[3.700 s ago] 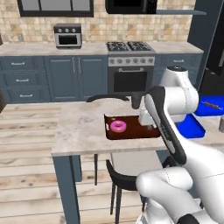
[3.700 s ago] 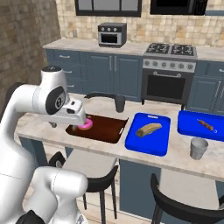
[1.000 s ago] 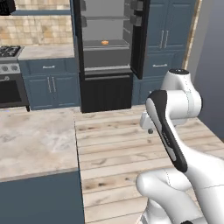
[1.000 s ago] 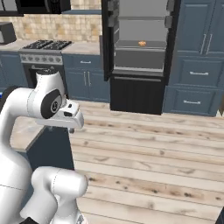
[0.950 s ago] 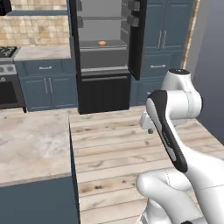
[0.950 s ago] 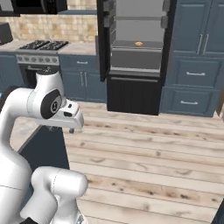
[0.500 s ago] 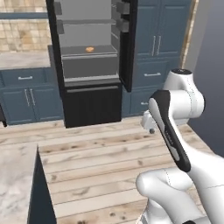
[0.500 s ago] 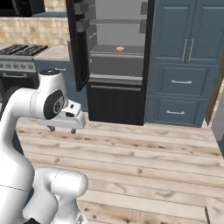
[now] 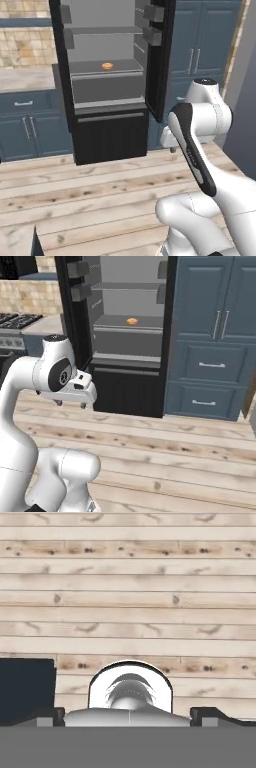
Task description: Take the donuts from the fridge and place them on the empty tray on the dining counter.
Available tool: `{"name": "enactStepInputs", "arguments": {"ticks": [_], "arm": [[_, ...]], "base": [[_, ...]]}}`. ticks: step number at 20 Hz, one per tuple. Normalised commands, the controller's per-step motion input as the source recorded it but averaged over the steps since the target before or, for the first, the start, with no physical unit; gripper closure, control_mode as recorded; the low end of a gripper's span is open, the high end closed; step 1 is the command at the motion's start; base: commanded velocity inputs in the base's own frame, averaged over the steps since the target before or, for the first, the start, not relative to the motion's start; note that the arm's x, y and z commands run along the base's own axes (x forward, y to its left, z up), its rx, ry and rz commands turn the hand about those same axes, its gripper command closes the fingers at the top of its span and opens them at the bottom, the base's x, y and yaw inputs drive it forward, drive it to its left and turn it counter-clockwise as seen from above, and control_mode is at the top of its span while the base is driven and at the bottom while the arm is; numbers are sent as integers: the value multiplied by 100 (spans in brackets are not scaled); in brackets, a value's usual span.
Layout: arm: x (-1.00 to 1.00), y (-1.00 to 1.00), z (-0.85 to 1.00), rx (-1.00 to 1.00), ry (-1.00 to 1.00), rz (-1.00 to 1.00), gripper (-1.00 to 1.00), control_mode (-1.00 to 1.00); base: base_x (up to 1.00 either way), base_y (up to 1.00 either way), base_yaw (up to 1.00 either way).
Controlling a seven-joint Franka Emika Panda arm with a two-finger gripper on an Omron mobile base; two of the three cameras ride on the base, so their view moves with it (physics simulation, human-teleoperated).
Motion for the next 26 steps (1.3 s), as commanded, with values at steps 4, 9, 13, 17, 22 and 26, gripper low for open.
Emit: {"name": "enactStepInputs", "arguments": {"ticks": [4,9,13,17,22,26], "arm": [[0,0,0,0,0,0,-100,100],[0,0,0,0,0,0,-100,100],[0,0,0,0,0,0,-100,100],[0,0,0,0,0,0,-100,100],[0,0,0,0,0,0,-100,100],[0,0,0,0,0,0,-100,100]], "base": [[100,11,0],[100,21,0],[100,17,0],[100,17,0],[100,28,0],[87,48,0]]}}
